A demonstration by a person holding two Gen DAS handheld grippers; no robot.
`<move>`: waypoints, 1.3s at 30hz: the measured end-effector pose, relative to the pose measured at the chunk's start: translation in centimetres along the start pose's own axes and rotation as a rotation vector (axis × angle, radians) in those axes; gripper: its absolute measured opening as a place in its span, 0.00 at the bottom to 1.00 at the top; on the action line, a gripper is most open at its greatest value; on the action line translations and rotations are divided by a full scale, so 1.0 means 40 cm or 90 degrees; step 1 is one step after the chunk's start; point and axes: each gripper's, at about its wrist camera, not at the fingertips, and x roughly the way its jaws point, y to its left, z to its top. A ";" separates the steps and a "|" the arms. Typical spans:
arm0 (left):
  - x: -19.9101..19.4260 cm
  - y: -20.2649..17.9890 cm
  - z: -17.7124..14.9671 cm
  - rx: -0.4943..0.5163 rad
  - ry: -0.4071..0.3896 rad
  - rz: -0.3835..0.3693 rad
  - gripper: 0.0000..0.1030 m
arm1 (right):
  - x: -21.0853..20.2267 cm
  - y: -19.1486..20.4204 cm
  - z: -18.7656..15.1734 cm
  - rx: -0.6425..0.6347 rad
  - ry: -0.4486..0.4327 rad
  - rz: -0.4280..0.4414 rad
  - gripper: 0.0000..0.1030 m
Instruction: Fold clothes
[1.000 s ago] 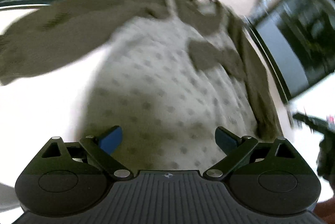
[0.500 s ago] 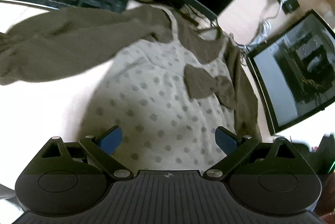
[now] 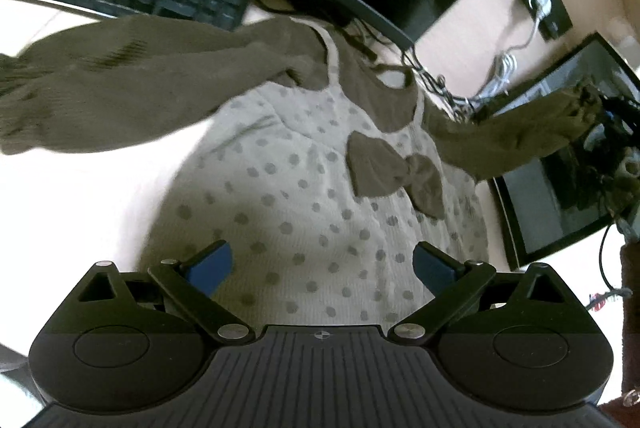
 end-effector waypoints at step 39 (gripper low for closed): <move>0.175 -0.130 0.050 0.182 0.051 0.006 0.99 | 0.018 -0.002 -0.561 -0.215 0.236 -0.169 0.71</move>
